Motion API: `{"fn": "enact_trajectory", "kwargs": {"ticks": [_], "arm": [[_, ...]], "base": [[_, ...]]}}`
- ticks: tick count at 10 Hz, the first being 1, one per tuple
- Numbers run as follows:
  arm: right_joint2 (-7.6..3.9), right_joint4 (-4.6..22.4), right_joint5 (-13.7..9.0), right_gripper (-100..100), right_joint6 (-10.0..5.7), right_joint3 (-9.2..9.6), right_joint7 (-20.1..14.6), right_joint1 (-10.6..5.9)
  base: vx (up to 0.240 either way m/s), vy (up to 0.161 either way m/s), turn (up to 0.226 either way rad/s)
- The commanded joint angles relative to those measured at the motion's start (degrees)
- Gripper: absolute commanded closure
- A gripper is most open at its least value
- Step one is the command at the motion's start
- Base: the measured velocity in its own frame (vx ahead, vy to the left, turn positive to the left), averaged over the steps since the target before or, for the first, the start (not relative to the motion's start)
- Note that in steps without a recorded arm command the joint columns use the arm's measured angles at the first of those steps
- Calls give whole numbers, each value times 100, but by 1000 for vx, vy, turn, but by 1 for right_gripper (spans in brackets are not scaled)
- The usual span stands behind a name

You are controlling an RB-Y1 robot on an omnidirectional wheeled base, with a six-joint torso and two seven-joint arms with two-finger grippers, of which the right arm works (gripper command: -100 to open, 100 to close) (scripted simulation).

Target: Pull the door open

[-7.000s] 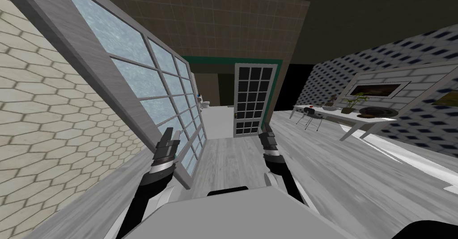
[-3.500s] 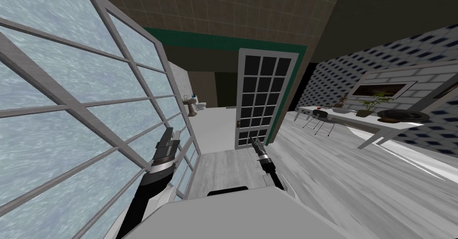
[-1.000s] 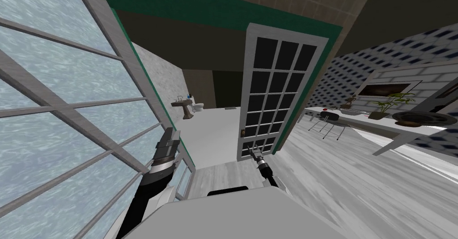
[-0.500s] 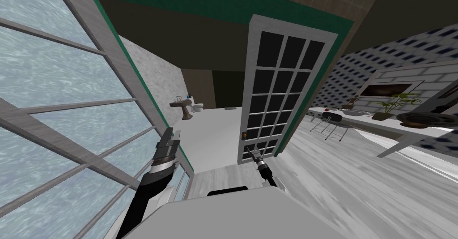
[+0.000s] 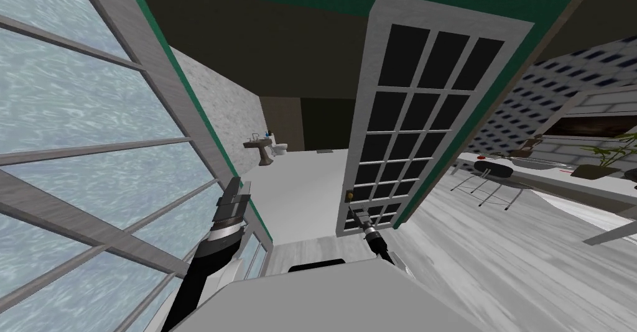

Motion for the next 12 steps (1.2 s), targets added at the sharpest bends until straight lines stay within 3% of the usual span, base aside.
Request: {"fn": "enact_trajectory", "kwargs": {"ticks": [1,6,7,8,12], "arm": [[-100,-16,-58,-100,-43,-81,-72,103],[-373,195,-211,-100,-294,-294,-188,226],[-323,114,-183,-100,-222,-255,-176,227],[-323,114,-183,100,-222,-255,-176,227],[-323,114,-183,100,-222,-255,-176,227]], "base": [[151,40,148],[169,35,106],[70,-1,22],[-17,1,-33],[-14,-4,2]]}}
